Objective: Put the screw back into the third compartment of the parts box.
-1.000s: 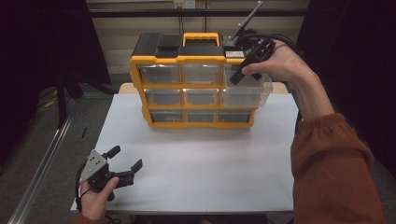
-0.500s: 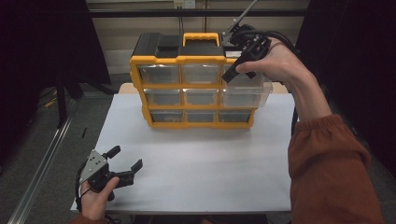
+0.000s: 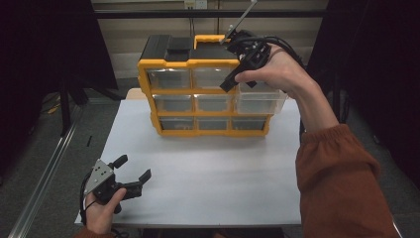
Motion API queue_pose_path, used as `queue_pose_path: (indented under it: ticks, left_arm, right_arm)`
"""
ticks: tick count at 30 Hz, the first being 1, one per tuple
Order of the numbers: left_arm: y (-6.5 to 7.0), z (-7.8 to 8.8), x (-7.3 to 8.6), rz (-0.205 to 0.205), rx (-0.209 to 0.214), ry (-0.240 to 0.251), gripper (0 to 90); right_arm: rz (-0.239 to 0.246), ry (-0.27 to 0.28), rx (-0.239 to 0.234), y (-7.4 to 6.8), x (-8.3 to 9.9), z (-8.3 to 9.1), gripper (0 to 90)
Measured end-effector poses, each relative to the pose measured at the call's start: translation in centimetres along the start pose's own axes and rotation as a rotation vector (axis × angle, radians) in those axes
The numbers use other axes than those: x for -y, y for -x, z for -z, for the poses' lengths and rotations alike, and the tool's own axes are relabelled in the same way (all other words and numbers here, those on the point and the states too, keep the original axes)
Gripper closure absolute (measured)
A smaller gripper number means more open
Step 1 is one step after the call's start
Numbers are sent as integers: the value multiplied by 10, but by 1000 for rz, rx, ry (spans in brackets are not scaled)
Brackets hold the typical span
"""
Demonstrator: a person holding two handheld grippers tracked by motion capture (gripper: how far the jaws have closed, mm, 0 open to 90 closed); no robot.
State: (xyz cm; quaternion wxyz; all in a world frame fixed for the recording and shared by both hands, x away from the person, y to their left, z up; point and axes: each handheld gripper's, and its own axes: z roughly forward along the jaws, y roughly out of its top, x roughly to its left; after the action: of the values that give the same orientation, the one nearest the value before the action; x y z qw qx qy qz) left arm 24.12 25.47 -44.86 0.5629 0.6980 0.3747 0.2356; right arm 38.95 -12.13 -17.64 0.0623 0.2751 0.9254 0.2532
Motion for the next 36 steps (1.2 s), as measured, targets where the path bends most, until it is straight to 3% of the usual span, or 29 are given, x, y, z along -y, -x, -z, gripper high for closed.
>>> queue_pose_path:
  ticks: [11, 20, 26, 33, 36]
  left_arm:
    - [0, 0, 0, 2, 0, 1, 32]
    - [0, 0, 0, 1, 0, 1, 32]
    - [0, 0, 0, 2, 0, 1, 32]
    - [1, 1, 0, 2, 3, 1, 32]
    - [1, 0, 0, 6, 2, 0, 32]
  right_arm:
    - [40, 0, -47, -15, -7, -29, 573]
    - [52, -11, -56, -27, -6, -52, 491]
    - [84, -26, -58, -39, -5, -68, 425]
    - [93, -49, -85, -45, 5, -92, 352]
    - [90, -33, -93, -48, 9, -97, 325]
